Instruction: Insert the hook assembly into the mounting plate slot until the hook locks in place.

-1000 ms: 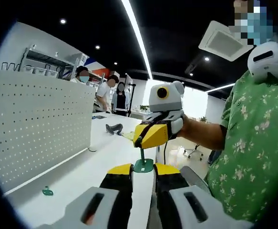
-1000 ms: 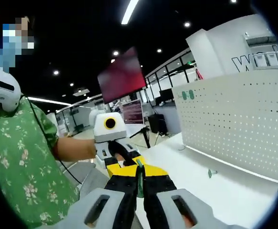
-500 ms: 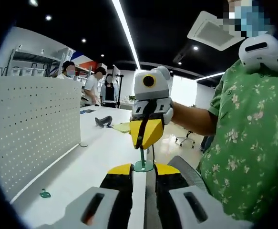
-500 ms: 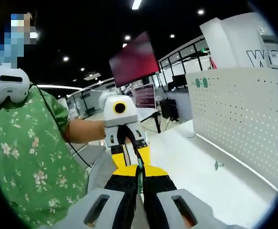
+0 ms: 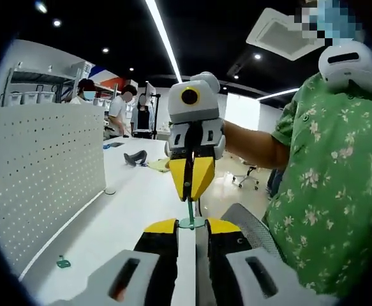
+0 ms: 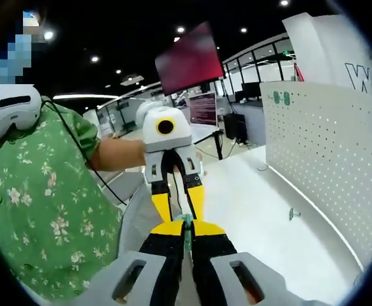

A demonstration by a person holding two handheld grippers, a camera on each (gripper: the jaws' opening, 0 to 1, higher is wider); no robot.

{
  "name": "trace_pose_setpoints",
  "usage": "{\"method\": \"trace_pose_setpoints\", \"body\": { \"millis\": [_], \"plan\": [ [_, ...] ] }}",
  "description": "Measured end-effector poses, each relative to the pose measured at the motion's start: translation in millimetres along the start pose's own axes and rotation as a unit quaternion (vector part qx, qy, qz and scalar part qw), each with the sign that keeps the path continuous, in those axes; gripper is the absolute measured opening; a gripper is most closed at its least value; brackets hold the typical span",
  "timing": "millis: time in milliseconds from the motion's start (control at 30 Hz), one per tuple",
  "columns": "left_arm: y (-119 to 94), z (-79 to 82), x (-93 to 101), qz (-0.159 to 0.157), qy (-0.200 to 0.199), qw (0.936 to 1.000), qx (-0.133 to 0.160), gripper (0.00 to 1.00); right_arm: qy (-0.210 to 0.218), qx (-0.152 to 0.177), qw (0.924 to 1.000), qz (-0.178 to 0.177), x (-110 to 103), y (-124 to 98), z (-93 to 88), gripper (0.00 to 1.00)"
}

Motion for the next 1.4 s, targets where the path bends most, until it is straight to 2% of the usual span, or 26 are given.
{"method": "trace_pose_setpoints", "body": {
  "millis": [467, 667, 900, 1033, 1100, 1400],
  "plan": [
    [-1, -0.6, -4.2, 0.003, -0.004, 1.0000, -0.002, 0.16, 0.001, -0.022, 0.9998, -0.003, 5, 2, -9.8, 0.02],
    [-5, 3.0, -13.3, 0.026, -0.007, 0.9995, 0.014, 0.16, 0.005, 0.006, 0.9998, -0.021, 10, 1, -5.0, 0.01],
    [-10, 1.6, -19.6, 0.045, -0.019, 0.9983, 0.031, 0.17, 0.008, 0.020, 0.9993, -0.031, 14, 2, -2.9, 0.01],
    [-13, 1.7, -22.0, 0.052, -0.038, 0.9965, 0.054, 0.18, 0.011, 0.032, 0.9989, -0.033, 15, 2, -1.3, 0.01],
    [-15, 2.2, -23.5, 0.059, -0.045, 0.9951, 0.065, 0.23, 0.013, 0.036, 0.9988, -0.031, 14, 3, -0.7, 0.01],
    [-16, 0.0, -19.2, 0.054, -0.063, 0.9931, 0.083, 0.27, 0.024, 0.071, 0.9968, -0.026, 13, 1, 7.2, 0.01]
  ]
}}
Point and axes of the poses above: the point that each gripper's makers call its tool centre point, and the gripper's own axes: y roughly forward along the fingers, x roughly to its right, z roughly out of its top, the point moved 6 cm from there along -y, roughly backward along the fingers, and after that the axes turned 8 degrees about y, right-handed, at the moved point
